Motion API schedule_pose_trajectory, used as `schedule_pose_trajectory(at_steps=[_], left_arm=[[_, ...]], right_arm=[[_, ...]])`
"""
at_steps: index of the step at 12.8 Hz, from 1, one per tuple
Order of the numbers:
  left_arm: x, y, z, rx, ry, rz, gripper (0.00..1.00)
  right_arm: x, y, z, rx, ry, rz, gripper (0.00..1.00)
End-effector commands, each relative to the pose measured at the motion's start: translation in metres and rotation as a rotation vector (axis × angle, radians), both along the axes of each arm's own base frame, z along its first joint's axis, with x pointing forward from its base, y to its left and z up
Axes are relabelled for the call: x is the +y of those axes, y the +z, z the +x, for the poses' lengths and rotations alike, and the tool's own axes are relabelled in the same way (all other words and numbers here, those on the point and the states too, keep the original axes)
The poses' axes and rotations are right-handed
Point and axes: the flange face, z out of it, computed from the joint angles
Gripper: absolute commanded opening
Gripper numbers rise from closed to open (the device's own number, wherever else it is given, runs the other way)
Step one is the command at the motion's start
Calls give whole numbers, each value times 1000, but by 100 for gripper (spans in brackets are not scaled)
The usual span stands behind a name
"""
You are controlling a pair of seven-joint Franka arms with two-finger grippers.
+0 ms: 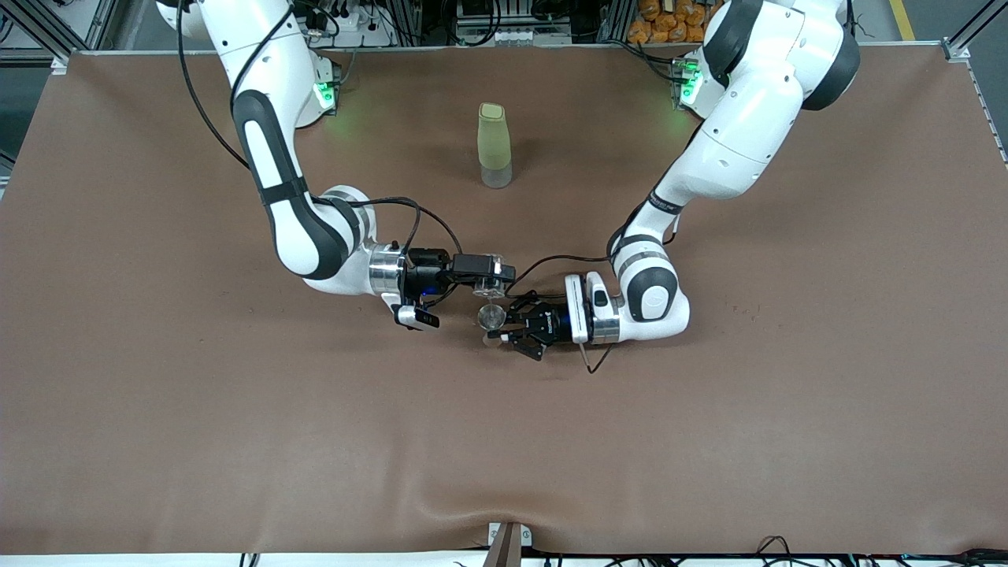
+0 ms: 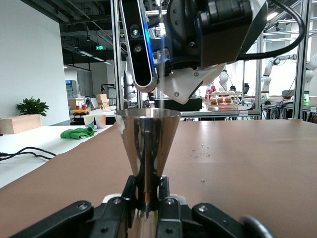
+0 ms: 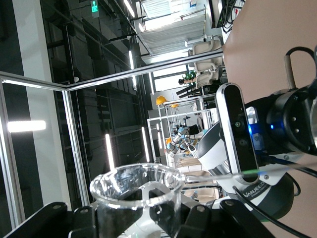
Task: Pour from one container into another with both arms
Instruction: 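Hold the glass tipped over the jigger held by the left gripper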
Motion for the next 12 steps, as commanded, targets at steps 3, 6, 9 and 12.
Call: schedule_pose_trajectory(at_steps=[3, 6, 9, 12], left_arm=[[1, 9, -2, -5, 10, -22, 0], [1, 9, -2, -4, 10, -22, 0], [2, 9, -2, -4, 10, -23, 0], [2, 9, -1, -2, 11, -24, 0]], right_arm=[[1, 8, 9, 44, 15, 33, 0], [2, 9, 10, 40, 15, 35, 0], [-3, 10, 12, -117, -3, 14, 0], [-18, 7, 15, -459, 12, -81, 0]])
